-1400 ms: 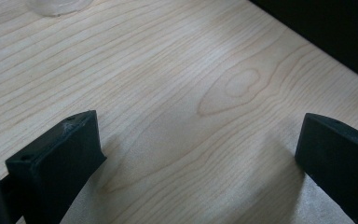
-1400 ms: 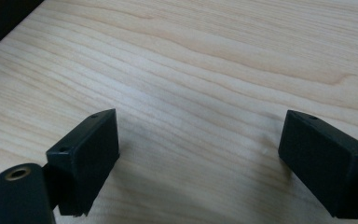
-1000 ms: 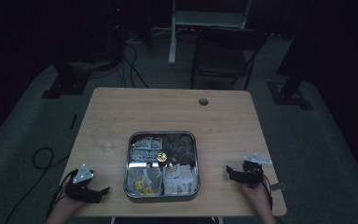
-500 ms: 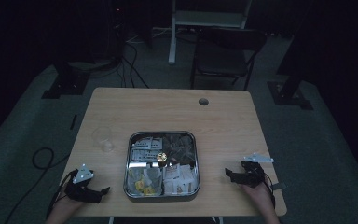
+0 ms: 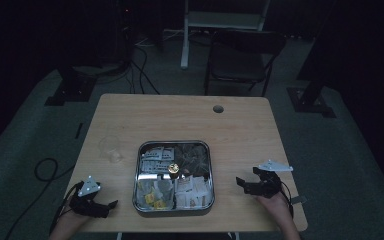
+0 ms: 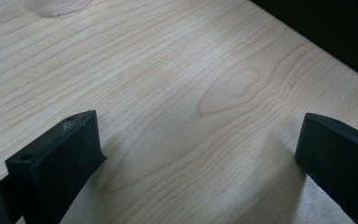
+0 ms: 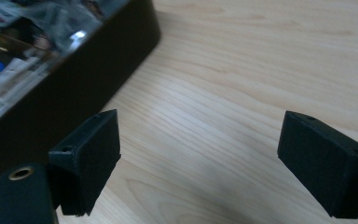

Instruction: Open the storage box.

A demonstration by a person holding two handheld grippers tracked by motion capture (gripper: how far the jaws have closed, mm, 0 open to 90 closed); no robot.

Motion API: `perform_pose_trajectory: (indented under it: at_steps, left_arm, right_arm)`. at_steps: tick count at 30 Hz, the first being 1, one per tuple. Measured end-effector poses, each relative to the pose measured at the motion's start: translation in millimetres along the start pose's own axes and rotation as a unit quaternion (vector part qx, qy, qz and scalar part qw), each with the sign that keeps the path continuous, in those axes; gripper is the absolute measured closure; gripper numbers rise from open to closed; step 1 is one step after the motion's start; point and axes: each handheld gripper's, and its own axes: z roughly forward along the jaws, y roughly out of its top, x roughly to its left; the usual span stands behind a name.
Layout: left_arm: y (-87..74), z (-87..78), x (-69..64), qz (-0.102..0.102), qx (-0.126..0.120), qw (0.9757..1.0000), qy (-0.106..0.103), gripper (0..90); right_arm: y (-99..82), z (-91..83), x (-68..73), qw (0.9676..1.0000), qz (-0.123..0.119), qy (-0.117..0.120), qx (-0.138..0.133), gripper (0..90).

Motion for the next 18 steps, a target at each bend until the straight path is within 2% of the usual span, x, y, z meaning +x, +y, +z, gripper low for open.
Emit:
perform_pose_trajectory:
  at_steps: [6,10,18]
  left_arm:
    - [0.0,-0.1,0.0,0.0,0.0,1.0,0.0,0.9]
    - [0.0,0.0,0.0,0.0,0.0,1.0,0.0,0.9]
    - [0.0,0.0,0.0,0.0,0.0,1.0,0.0,0.9]
  right_arm:
    - [9.8,-0.3,6.7,0.9998,-0.013,0.008,-0.011,12.6]
    - [20.7,1.7,15.7,0.9988,-0.029,0.029,-0.026,13.5]
    - [38.7,10.1,35.4,0.9964,-0.054,0.058,-0.03,13.5]
